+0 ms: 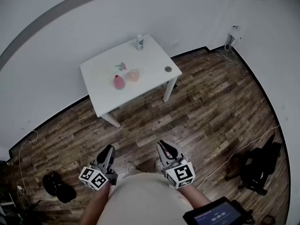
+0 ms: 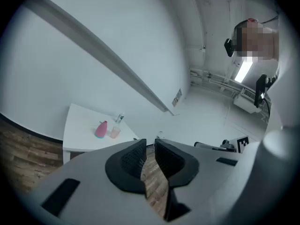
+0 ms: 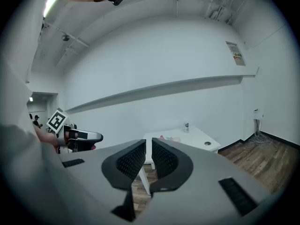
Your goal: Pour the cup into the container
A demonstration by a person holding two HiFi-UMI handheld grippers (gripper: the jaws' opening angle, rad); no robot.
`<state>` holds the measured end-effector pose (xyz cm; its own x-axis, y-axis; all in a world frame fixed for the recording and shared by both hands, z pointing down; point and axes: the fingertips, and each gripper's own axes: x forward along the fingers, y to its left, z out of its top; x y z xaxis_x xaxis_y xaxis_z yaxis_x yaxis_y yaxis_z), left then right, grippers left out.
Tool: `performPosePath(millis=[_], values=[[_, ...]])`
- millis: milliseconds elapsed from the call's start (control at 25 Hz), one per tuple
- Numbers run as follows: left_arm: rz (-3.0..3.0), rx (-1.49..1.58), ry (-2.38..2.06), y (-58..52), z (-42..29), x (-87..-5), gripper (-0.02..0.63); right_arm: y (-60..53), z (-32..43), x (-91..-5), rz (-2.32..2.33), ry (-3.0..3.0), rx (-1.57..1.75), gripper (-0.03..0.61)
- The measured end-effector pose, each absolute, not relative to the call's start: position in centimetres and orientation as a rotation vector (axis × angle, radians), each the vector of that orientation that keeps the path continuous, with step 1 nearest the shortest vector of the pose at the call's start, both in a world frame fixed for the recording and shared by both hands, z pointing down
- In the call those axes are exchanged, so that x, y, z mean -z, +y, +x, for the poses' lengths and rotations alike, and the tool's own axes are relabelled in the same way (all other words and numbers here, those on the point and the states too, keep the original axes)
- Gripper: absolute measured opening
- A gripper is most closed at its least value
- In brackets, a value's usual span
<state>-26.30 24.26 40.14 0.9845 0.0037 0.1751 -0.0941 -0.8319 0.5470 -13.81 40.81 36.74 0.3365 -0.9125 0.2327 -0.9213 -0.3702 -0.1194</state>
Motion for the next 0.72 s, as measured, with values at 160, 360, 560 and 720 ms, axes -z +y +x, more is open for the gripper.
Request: performPosePath(millis=[160,360,560,720], values=[[2.562,-0.229,-0.061,24.9,-26.1,-40.3,0.066,41.5,-13.3,-36.9,2.535,-1.742,-0.404,0.037],[2.566,-0.24,-0.073,25.2,-25.5,-40.5,0.066,41.8,-12.5,-37.2,2.534,-1.748,-0.412,0.037],[2.579,-0.239,-0.077,25.9,-24.8,-40.4,0.066,42.4,-11.5,-37.5,2.56,-1.79,-0.464,0.078],[2.585,-0.24,-0.09,26.1,-24.3,-40.2,0.066,43.1,-10.9,-36.9,2.573,-1.841,-0.436,0.112]])
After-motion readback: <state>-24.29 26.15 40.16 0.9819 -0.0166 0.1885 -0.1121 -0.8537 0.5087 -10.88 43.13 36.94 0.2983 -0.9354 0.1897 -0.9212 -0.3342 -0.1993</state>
